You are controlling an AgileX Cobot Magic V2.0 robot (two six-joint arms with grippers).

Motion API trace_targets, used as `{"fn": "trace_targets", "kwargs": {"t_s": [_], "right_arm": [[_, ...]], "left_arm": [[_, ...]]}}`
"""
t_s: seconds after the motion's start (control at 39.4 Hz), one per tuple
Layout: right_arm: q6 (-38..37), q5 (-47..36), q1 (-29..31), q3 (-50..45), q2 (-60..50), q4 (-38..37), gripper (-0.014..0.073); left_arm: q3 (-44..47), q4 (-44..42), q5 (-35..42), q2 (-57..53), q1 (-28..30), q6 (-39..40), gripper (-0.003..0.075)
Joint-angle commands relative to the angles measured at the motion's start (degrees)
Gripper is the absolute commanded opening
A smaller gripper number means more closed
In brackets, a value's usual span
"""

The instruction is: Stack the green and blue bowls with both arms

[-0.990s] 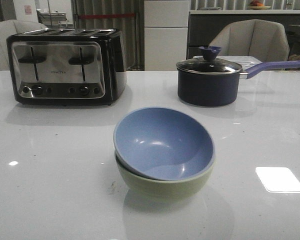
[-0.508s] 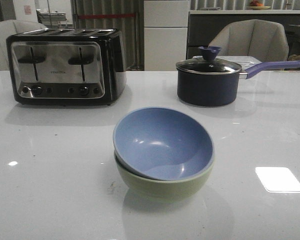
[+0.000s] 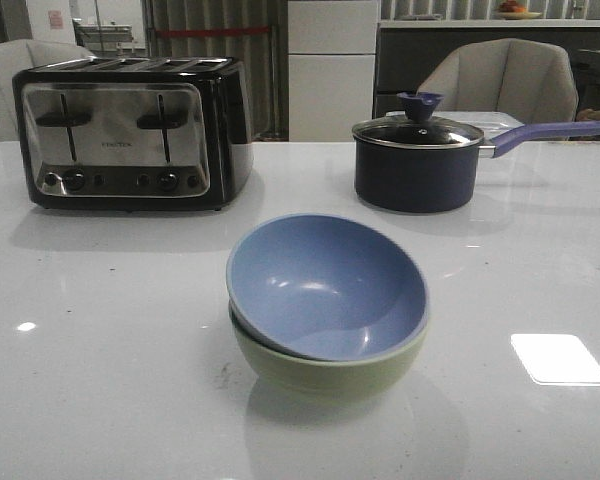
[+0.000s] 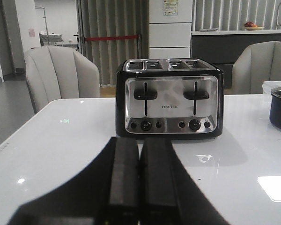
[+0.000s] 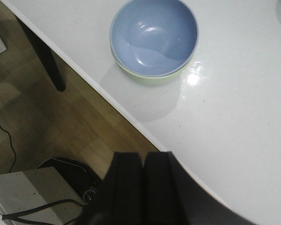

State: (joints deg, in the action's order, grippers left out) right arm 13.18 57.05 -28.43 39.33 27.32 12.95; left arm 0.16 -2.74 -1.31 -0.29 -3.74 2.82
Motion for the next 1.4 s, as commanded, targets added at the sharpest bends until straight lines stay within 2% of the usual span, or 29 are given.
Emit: {"fn": "trace_targets", "kwargs": {"t_s": [0.0, 0.58, 0.63, 0.74, 0.86, 1.02, 1.09, 1.22, 1.35, 1.37], "right_arm": [[0.54, -3.59, 0.04, 1.47, 0.44, 0.69, 0.0028], [0.67, -4.35, 0.04, 0.78, -0.7, 0.46, 0.0028], [1.36, -5.69, 1.73, -0.69, -2.14, -0.99, 0.0028], [1.36, -13.31, 7.85, -5.38, -5.87, -1.39, 0.0028], [1.36, -29.45, 17.42, -14.12, -13.42, -1.39, 0.0028], [1.36, -43.12, 25.87, -23.98, -20.95, -1.34, 0.0028], [1.36, -48.02, 28.14, -28.86, -23.91, -0.89, 0.0028], [1.36, -53.93, 28.47, -35.68, -27.08, -0.38, 0.0028], [1.36, -58.5, 28.43, -40.94, -29.14, -0.32, 0.0028], [1.36, -57.05, 28.4, -40.66, -29.0, -0.33, 0.0028]], "left_arm": [[0.53, 0.0, 5.22, -0.97, -0.47, 0.48, 0.0098], [0.53, 0.0, 5.22, -0.97, -0.47, 0.48, 0.0098], [0.53, 0.0, 5.22, -0.97, -0.47, 0.48, 0.0098], [0.53, 0.0, 5.22, -0.97, -0.47, 0.48, 0.0098], [0.53, 0.0, 5.22, -0.97, -0.47, 0.48, 0.0098], [0.53, 0.0, 5.22, -0.97, -0.47, 0.48, 0.0098], [0.53, 0.0, 5.22, -0.97, -0.47, 0.48, 0.0098], [0.53, 0.0, 5.22, -0.97, -0.47, 0.48, 0.0098], [0.53, 0.0, 5.22, -0.97, -0.47, 0.48, 0.0098], [0.53, 0.0, 5.22, -0.97, -0.47, 0.48, 0.0098]]}}
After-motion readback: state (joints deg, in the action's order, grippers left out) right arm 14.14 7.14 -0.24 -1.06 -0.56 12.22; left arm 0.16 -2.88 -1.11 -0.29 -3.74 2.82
